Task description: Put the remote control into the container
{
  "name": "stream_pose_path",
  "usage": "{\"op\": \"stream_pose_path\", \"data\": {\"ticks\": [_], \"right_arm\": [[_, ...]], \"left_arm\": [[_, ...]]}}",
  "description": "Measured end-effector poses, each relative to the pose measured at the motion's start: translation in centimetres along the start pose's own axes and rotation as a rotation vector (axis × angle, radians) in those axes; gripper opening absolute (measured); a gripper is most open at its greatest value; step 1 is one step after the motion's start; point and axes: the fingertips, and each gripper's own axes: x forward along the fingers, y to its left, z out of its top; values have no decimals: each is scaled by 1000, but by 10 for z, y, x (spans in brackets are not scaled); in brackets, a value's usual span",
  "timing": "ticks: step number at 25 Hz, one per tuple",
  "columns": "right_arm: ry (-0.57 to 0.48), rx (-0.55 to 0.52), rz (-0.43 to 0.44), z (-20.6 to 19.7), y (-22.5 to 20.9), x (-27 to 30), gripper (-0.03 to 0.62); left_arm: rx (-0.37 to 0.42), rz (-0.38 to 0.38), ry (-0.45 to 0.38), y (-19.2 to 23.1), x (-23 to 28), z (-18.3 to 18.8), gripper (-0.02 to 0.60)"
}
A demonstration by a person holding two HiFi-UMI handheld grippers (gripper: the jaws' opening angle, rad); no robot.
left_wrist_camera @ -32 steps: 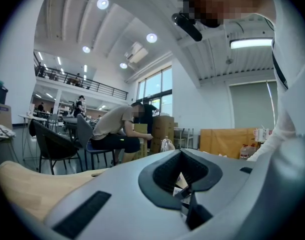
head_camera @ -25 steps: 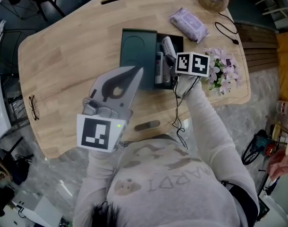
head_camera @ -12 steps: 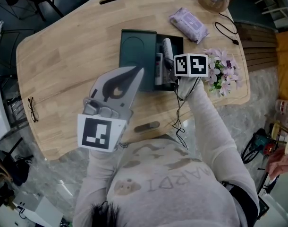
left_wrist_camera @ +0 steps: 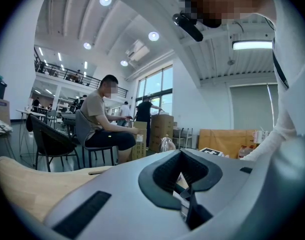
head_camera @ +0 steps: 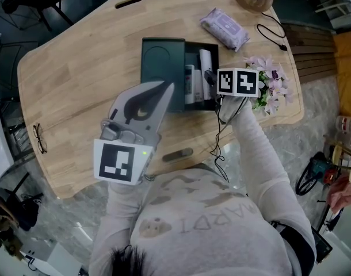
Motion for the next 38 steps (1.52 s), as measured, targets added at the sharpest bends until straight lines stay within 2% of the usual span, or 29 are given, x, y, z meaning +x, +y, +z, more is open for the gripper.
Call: {"op": "stream_pose_path", "data": {"ticks": [2,6,10,13,20,26,31,35,38], "right_arm": [[-22,21,14,0,-1,-2,103],[-125,67,96,7,7,-16,77],[-229,25,153,10,19,-40,74],[-293,-4,177,6,25,-65,71],[-431,24,284,-4,25,-130,60],[-489,-66,415,-11,31,-174,58],[-523,-222,513,-15,45,-214,55],[-600,-342,581,-13,52,-254,55],[-666,-434,599,-14,55,-282,55]], "left_arm": [[4,-7,3,-2,2,-1,0],[8,-34,7,-10,7,-2,0],[17,-80,6,-26,14,-2,0],[45,-126,-32,-42,20,3,0],[86,-166,-19,-86,23,7,0],[114,-96,-35,-127,12,17,0],[103,8,-33,-160,-1,24,0],[122,71,-49,-182,-7,31,0],[127,106,-61,-196,-10,35,0]]}}
